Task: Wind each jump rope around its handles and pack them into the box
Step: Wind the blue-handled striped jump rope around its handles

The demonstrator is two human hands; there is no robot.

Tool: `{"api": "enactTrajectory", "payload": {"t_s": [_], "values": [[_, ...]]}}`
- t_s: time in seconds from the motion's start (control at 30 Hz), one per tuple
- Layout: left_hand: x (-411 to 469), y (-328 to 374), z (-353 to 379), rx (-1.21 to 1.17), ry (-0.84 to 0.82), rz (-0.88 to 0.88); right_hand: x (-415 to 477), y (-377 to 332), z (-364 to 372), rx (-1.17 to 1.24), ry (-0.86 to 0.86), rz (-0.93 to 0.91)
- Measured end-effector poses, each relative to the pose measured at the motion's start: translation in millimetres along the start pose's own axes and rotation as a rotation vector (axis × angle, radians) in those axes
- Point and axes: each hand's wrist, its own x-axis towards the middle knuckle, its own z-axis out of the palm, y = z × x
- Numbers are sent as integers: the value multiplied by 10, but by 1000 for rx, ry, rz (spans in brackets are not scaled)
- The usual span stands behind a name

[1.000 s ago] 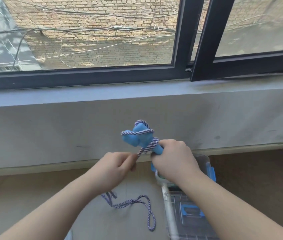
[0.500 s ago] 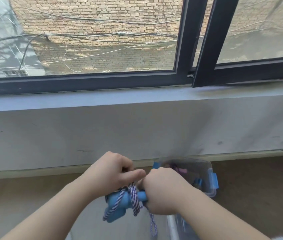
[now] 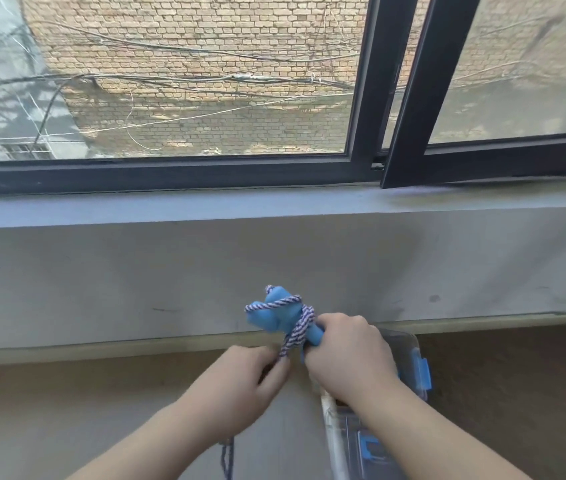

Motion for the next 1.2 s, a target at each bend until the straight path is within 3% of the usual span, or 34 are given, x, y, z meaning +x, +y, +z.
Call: {"api": "enactTrajectory", "payload": {"t_s": [0.17,0.3,0.43,0.57,0.73,0.9,1.03,1.2], "values": [[-38,-32,-67,416,85,277,-11,1,18,-214,-133,-34],[29,-73,-200,428,206,414,-55,-43,64,-366,-255,-170],[92,-54,-287,336,172,245,-127,-84,85,-396,-387,-513],[162,-114,-334,-63,-83,-50,-114,-66,5,-285,-360,-648],[168,-81,-298,-579,-153,-190,-18,-6,-87,-132,-255,-577],[146,-28,-312,-743,-122,-306,1,41,-70,36,-204,-503],[99,-90,-244,-557,-47,-353,24,14,-85,397,-230,-321],[130,-5,-130,-225,-34,-229,85,36,-37,213,-92,-6]]}}
